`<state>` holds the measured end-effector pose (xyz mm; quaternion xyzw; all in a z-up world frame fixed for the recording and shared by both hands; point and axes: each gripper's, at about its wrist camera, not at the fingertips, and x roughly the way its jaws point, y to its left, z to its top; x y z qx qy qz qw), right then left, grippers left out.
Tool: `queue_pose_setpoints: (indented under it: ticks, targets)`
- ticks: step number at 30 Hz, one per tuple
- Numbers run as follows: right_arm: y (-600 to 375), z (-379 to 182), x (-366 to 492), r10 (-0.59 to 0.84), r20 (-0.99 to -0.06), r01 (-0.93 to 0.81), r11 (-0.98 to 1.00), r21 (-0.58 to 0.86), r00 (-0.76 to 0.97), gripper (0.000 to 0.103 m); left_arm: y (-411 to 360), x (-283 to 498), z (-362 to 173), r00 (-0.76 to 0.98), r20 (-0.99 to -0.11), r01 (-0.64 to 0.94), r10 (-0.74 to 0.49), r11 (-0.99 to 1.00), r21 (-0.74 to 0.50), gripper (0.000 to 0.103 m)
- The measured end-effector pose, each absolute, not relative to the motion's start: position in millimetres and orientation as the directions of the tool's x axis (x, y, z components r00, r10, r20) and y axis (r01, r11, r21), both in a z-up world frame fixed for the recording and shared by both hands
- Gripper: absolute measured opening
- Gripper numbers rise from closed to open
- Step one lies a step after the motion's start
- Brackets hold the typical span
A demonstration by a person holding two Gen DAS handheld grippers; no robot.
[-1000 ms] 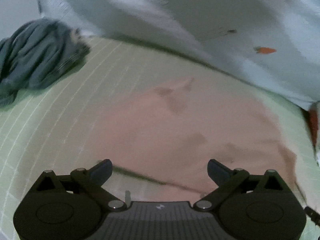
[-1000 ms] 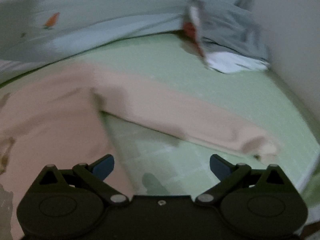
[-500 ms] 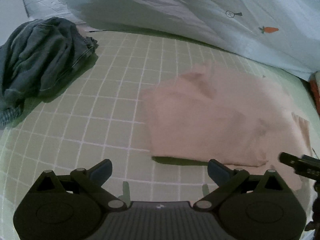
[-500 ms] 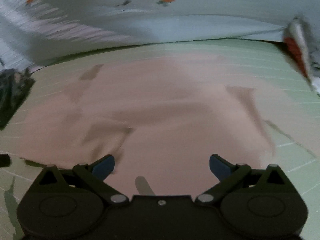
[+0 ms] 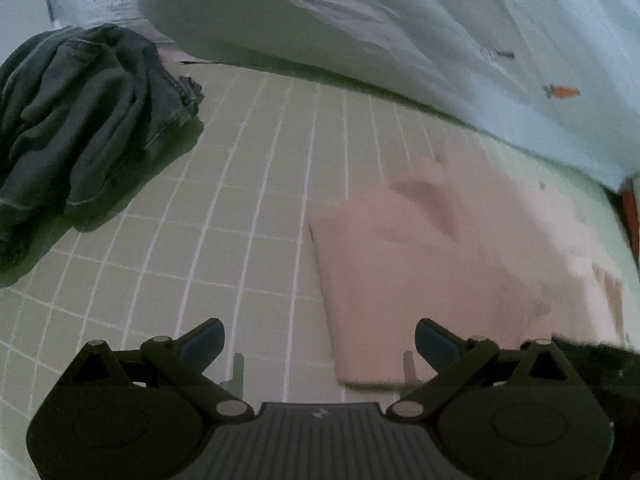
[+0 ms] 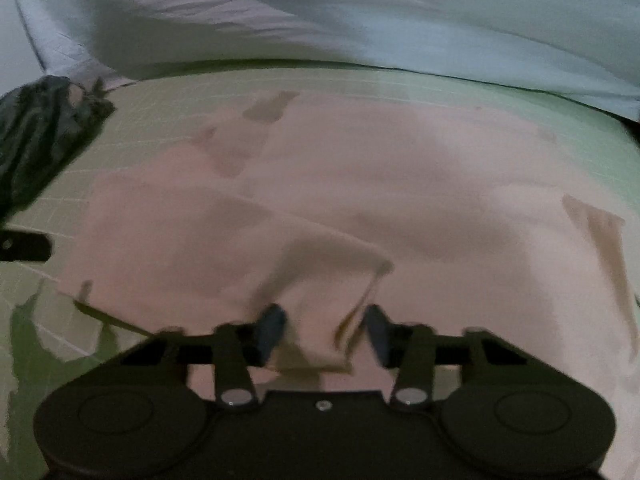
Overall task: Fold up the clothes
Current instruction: 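Grasp the shirt hem with the right gripper and fold it toward the collar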
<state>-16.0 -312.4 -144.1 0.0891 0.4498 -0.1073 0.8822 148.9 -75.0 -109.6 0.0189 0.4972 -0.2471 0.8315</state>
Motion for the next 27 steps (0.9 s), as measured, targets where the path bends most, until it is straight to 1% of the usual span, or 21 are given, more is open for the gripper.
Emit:
queue_pose_setpoints:
  ticks: [2, 3, 6, 8, 12, 14, 19, 21, 25, 27]
  targets:
    - [-315.8, -140.4, -11.8, -0.072, -0.812, 0.248, 0.965, 0.091, 0.579, 0.007, -75.4, 152.5, -109.4, 0.381, -0.831, 0.413, -0.405, 0.879, -0.239, 0.100]
    - [-317.2, -137.9, -10.1, -0.062, -0.809, 0.238, 0.966, 0.098, 0.584, 0.005, -75.6, 152.2, -109.6, 0.380, -0.829, 0.410, -0.410, 0.878, -0.246, 0.100]
    - [-325.7, -121.7, -13.7, -0.046, -0.769, 0.220, 0.967, 0.124, 0.638, 0.004, -75.8, 149.8, -111.3, 0.386, -0.828, 0.394, -0.407, 0.884, -0.251, 0.100]
    - [-338.5, -104.3, -18.8, -0.061, -0.730, 0.233, 0.963, 0.136, 0.681, 0.004, -77.3, 149.0, -114.0, 0.378, -0.836, 0.380, -0.398, 0.890, -0.252, 0.100]
    - [-385.8, -70.3, -26.0, -0.184, -0.646, 0.329, 0.938, 0.110, 0.741, 0.004, -83.1, 148.4, -114.2, 0.389, -0.841, 0.382, -0.377, 0.896, -0.225, 0.100]
    - [-415.2, -61.1, -27.5, -0.261, -0.620, 0.396, 0.914, 0.089, 0.740, 0.004, -88.0, 150.2, -114.4, 0.398, -0.840, 0.384, -0.368, 0.899, -0.212, 0.100]
    - [-502.0, -49.9, -41.5, -0.481, -0.560, 0.605, 0.795, 0.045, 0.674, 0.004, -99.9, 154.9, -112.4, 0.403, -0.850, 0.414, -0.340, 0.896, -0.162, 0.100]
    - [-531.8, -50.1, -49.6, -0.549, -0.548, 0.679, 0.733, 0.046, 0.631, 0.004, -102.1, 155.5, -112.0, 0.405, -0.852, 0.422, -0.330, 0.895, -0.146, 0.100]
    - [-570.7, -57.4, -52.8, -0.681, -0.522, 0.771, 0.633, -0.067, 0.513, 0.004, -103.4, 157.8, -115.7, 0.396, -0.864, 0.409, -0.311, 0.902, -0.138, 0.100]
    - [-582.7, -64.9, -49.6, -0.708, -0.530, 0.796, 0.597, -0.098, 0.466, 0.004, -103.2, 156.8, -116.2, 0.397, -0.866, 0.403, -0.305, 0.905, -0.134, 0.100]
